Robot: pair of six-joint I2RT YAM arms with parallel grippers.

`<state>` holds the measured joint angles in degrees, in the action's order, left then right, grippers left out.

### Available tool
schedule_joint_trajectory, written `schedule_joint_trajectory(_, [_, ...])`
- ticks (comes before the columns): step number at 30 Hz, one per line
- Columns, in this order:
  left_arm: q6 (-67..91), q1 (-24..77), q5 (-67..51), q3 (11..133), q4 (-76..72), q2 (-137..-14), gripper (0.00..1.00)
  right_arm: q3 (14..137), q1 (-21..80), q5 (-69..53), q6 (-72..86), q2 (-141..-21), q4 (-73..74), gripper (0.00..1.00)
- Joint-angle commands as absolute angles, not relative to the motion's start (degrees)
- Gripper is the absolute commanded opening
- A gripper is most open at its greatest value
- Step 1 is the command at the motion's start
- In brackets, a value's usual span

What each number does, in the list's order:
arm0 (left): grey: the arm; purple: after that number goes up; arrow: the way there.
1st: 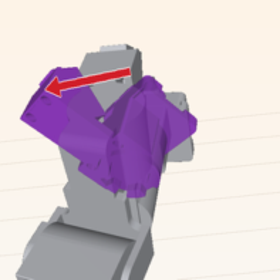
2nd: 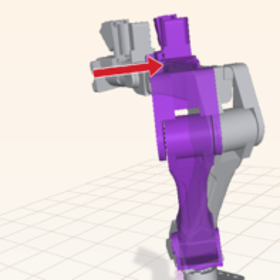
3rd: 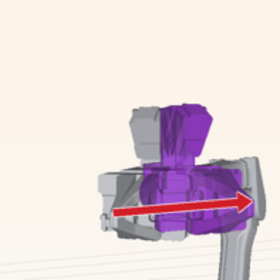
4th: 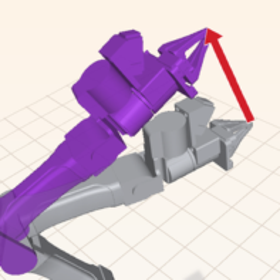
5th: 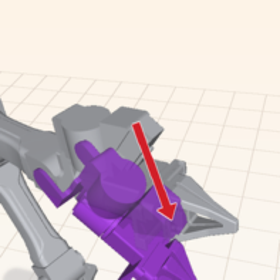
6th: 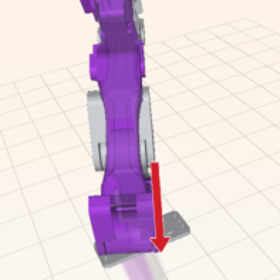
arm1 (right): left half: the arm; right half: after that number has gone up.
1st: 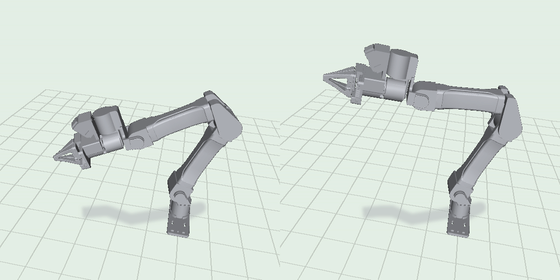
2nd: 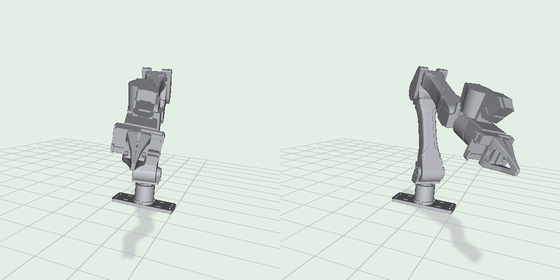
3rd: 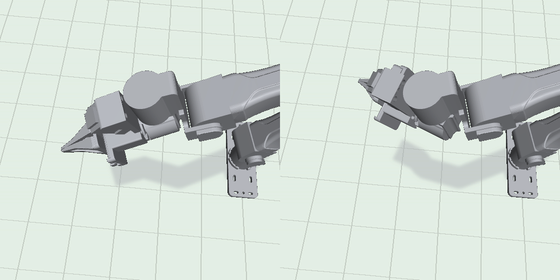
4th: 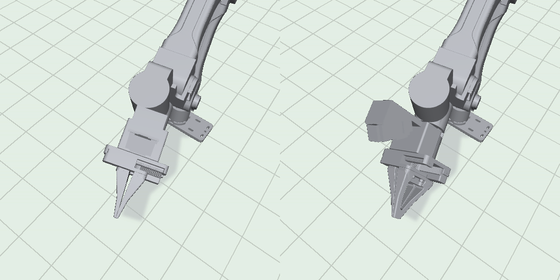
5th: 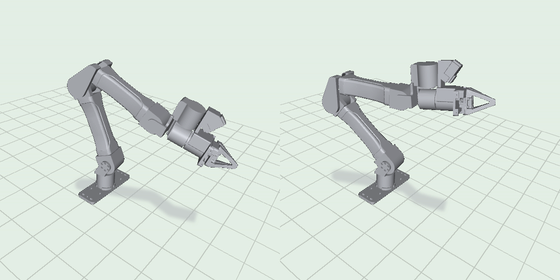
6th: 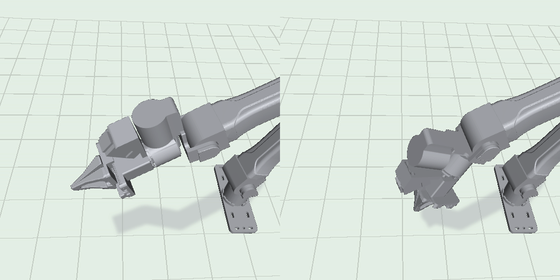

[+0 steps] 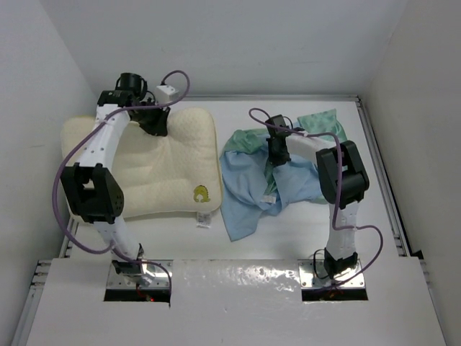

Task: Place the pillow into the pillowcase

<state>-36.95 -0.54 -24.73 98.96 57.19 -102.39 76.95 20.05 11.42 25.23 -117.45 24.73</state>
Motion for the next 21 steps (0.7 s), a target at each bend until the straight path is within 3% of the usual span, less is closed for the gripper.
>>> schedule_joint_trajectory(1, [-34.1,7.5,-31.3,103.6,65.4,-98.4,0.0,79.1,19.1,13.6,24.7,-119.3,25.7,0.0])
schedule_joint_trajectory(11, [-30.9,22.2,-36.6,113.0,68.4,-99.8,0.0,79.0,19.2,7.4,21.1,-104.8,29.1,0.0])
schedule_joint_trajectory(15, [-31.2,25.9,-38.0,110.2,64.9,-103.5,0.0,80.5,19.2,5.3,21.3,-101.4,30.4,0.0])
schedule_joint_trajectory(18, [-30.8,27.6,-39.4,105.3,60.9,-112.5,0.0,82.7,19.2,4.2,21.9,-99.2,31.5,0.0])
schedule_joint_trajectory(21, [-33.3,27.9,-42.2,108.8,64.3,-122.1,0.0,84.7,19.2,4.5,21.6,-97.4,32.3,0.0])
